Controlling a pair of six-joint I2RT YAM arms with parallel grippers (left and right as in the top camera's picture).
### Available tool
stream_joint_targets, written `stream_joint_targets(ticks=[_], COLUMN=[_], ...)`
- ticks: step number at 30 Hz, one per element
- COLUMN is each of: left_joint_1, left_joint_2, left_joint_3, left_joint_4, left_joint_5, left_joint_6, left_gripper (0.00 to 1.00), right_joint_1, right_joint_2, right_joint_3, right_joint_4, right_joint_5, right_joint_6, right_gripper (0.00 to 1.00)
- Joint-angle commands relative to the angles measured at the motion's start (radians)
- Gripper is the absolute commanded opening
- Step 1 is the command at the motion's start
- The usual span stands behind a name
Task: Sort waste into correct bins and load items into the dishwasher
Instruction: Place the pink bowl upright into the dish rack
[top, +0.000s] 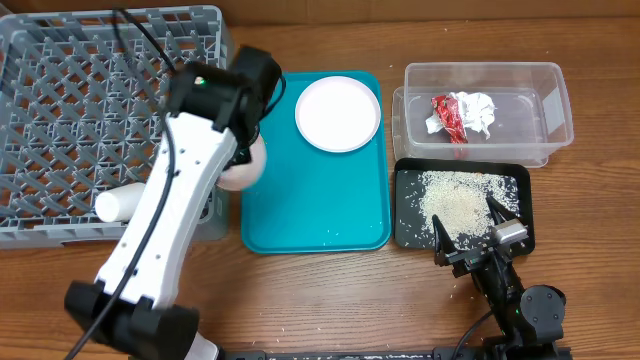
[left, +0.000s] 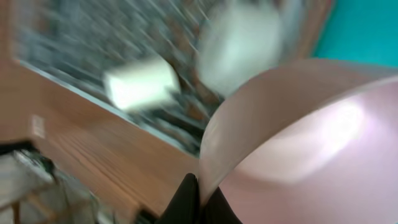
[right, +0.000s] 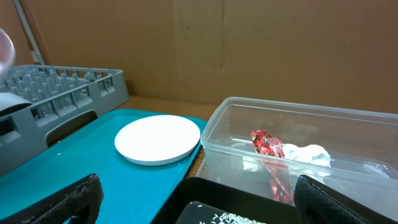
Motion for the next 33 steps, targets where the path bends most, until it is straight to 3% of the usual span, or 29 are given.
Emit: stream_joint_targets(ticks=[1,6,10,13,22,33], left_joint_1=[-0.016,0.064,0.169,0.245,0.363,0.317], left_joint_2=[-0.035,-0.04,-0.003,0.049,0.216,0.363], left_joint_3=[-0.007,-0.101,-0.177,-0.212,-0.214,-0.214], left_joint_4=[-0.008,-0.002,0.107,0.182,0.308,0.307], left_joint_5=[-0.333,-0.628,-0.681,-0.707,-0.621,-0.576], left_joint_6=[-0.042,-0.066,-0.058,0.013,0.019,0.018], left_gripper=[0.04,0.04,0.04,0.04,0.04,0.04], right_joint_1=[-0.006,-0.006,-0.006,-0.006,-0.006,-0.006], right_joint_2=[-0.012,-0.012,-0.012,-0.012,-0.012,-0.012], right_joint_3=[-0.01,-0.01,-0.01,-0.01,-0.01,-0.01], right_joint_4=[0.006,0.006,0.006,0.006,0.006,0.006], right_joint_5=[-0.002,-0.002,-0.002,-0.002,-0.002,-0.002], right_joint_6=[-0.001,-0.001,-0.001,-0.001,-0.001,-0.001], right_gripper=[1.0,1.0,1.0,1.0,1.0,1.0])
